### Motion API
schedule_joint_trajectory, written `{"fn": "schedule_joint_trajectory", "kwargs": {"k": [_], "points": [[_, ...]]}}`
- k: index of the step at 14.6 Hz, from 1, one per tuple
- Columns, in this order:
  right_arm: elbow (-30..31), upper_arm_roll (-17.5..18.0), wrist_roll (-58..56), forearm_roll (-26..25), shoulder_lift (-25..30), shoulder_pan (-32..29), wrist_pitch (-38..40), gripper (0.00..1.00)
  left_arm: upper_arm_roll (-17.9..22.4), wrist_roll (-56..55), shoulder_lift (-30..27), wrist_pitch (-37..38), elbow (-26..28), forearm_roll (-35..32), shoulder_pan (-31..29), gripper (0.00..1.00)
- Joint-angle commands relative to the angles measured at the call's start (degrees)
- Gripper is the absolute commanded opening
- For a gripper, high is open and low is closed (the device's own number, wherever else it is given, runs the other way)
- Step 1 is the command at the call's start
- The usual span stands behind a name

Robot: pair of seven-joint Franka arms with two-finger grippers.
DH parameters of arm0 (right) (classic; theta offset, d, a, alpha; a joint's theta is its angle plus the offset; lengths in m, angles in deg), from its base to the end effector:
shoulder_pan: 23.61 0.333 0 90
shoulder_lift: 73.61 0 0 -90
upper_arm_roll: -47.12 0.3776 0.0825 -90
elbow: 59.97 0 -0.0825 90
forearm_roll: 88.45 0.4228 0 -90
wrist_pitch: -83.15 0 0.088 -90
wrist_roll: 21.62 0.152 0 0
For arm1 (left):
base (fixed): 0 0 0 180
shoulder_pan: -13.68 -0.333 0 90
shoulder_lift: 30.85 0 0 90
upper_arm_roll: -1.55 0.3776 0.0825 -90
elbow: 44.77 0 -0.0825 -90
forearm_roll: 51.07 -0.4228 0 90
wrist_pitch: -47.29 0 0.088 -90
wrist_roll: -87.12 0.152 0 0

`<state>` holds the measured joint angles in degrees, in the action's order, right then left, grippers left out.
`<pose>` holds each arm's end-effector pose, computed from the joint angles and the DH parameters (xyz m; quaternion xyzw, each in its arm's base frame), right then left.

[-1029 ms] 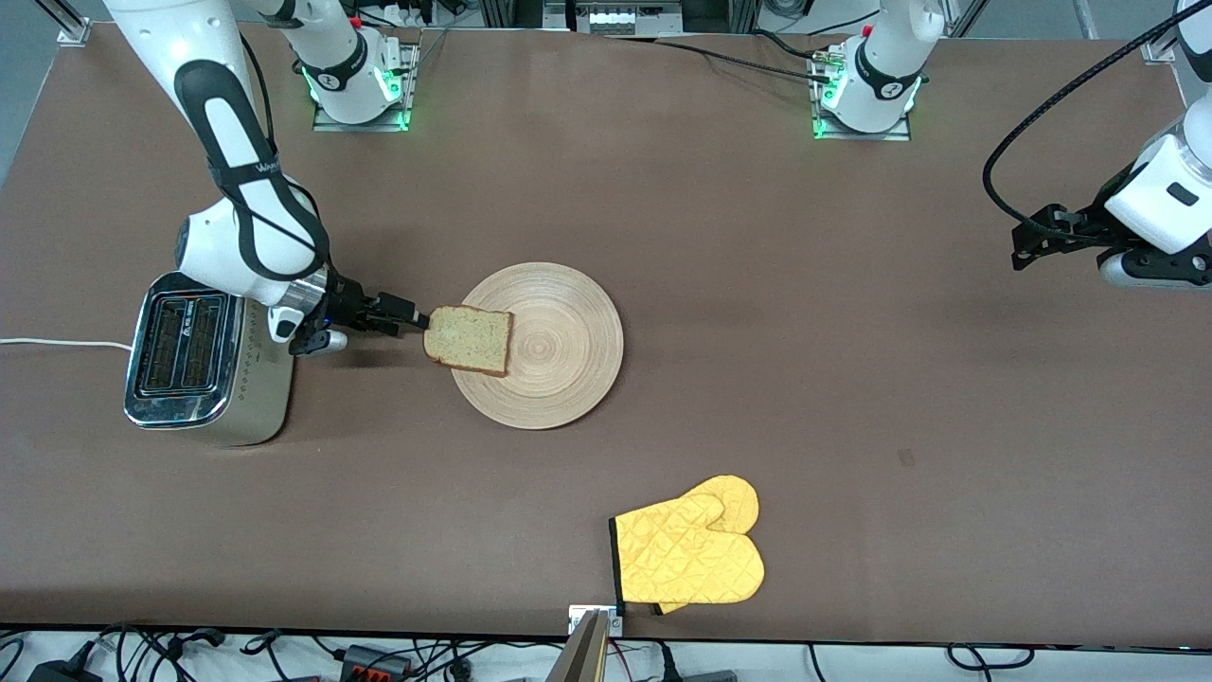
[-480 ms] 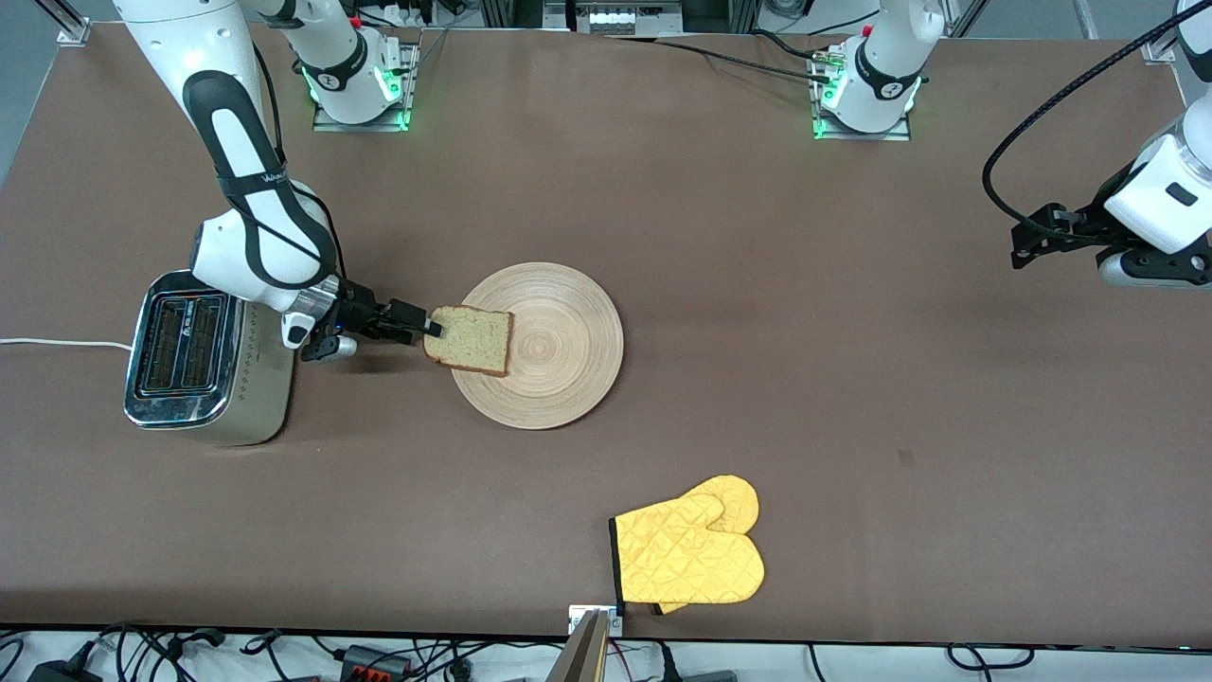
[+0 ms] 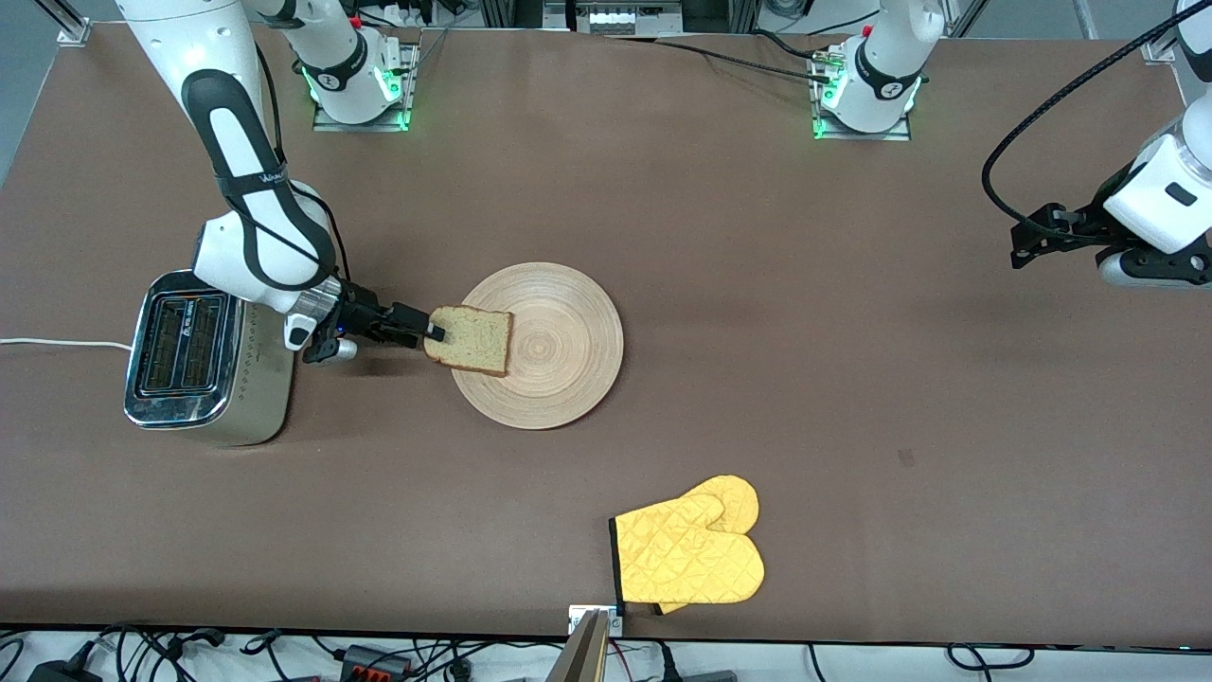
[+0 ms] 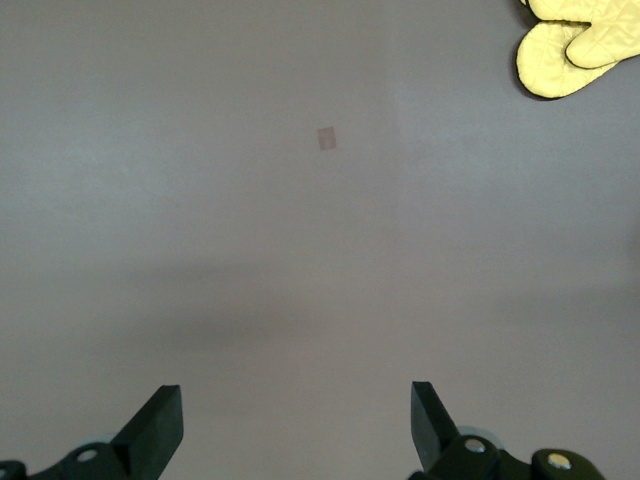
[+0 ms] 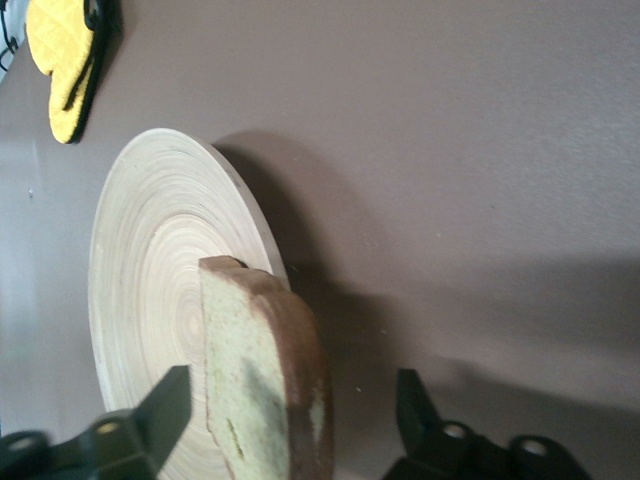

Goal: Move plate and put bread in toaster
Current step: 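Close the right gripper on the bread slice edge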

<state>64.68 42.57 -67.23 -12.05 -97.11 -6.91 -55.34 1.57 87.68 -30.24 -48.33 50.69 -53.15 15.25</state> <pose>0.5828 0.1592 0.1799 -0.9308 0.0509 -0.0462 0.3589 0.6024 -0.0111 0.5944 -0.9996 0.0203 0.0038 0.0181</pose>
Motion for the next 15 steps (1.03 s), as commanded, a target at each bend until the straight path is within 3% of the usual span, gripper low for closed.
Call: {"fn": "schedule_joint_trajectory", "kwargs": {"k": [1, 6, 7, 9, 13, 15], "points": [[-0.5, -0.2, -0.3, 2.9, -0.5, 0.8, -0.5, 0.83, -0.4, -0.7, -1.1, 0.7, 0.5, 0.7, -0.2, 1.00], [-0.5, -0.2, -0.1, 3.0, -1.2, 1.5, -0.9, 0.80, -0.4, -0.4, -1.2, 1.0, 0.5, 0.7, -0.1, 1.00], [-0.5, -0.2, -0.1, 3.0, -1.2, 1.5, -0.8, 0.70, -0.4, -0.5, -1.2, 1.1, 0.5, 0.7, -0.1, 1.00], [-0.5, -0.2, 0.0, 3.6, -1.2, 1.5, -0.8, 0.64, -0.5, -0.7, -1.2, 1.4, 0.5, 0.7, -0.1, 1.00], [-0.5, -0.2, 1.3, 5.4, -1.2, 1.5, -0.4, 0.34, -0.4, -0.7, -1.3, 1.6, 0.5, 0.7, -0.1, 1.00], [-0.5, -0.2, 2.7, 5.4, -1.0, 1.4, -0.4, 0.28, -0.4, -0.8, -1.3, 1.7, 0.5, 0.7, -0.1, 1.00]]}}
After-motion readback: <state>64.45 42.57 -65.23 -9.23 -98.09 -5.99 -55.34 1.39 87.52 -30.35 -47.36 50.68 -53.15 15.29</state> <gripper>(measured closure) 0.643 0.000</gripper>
